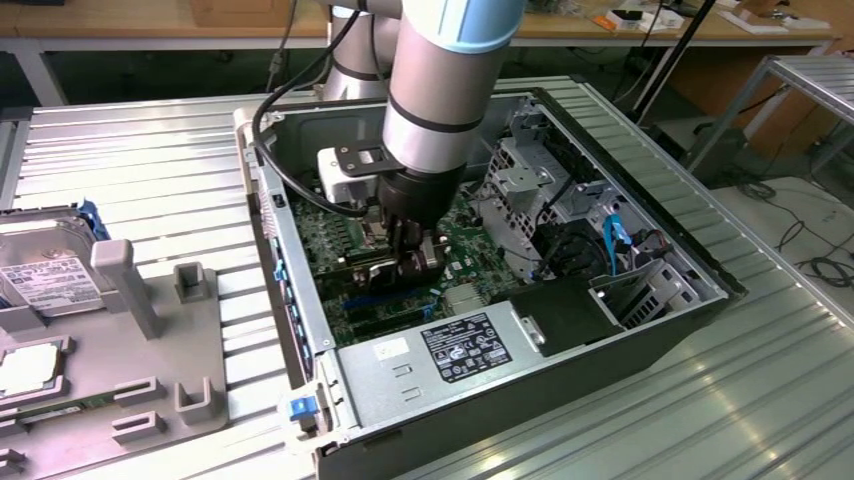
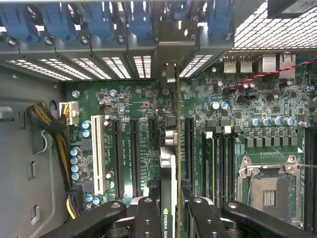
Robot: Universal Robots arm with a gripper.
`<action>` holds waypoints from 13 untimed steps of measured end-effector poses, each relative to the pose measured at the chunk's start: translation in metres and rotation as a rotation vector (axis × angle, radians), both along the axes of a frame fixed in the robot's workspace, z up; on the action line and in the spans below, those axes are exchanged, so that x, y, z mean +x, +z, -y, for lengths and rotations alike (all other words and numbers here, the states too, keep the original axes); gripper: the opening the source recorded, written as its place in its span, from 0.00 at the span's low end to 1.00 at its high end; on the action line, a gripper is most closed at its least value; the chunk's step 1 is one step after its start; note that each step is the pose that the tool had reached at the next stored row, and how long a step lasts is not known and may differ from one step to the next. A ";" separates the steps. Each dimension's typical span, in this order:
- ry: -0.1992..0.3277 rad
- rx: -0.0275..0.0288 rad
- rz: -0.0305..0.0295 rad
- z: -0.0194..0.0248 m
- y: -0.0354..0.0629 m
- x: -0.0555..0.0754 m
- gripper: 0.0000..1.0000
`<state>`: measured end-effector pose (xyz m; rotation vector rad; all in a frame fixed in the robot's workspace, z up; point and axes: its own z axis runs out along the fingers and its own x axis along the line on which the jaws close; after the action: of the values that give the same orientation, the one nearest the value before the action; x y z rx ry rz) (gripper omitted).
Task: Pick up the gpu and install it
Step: 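Insert the gpu into the slot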
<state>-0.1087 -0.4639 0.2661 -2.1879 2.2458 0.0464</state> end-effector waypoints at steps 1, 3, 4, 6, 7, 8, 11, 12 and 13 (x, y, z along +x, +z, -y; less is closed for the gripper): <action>0.003 0.0001 0.0001 0.0000 0.0000 0.000 0.27; 0.005 -0.0001 0.0000 0.0000 0.0001 -0.001 0.27; 0.007 -0.0001 0.0000 0.0000 0.0001 -0.001 0.27; 0.008 -0.0002 -0.0001 0.0000 0.0000 -0.001 0.27; 0.009 -0.0002 -0.0001 0.0000 0.0000 -0.001 0.27; 0.009 -0.0002 -0.0001 0.0000 0.0000 -0.001 0.27; 0.009 -0.0001 0.0000 0.0000 -0.0002 -0.001 0.27; 0.009 0.0000 0.0000 0.0000 -0.0005 -0.001 0.27; 0.009 0.0002 0.0002 0.0000 -0.0012 -0.001 0.27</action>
<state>-0.1095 -0.4638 0.2649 -2.1984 2.2353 0.0465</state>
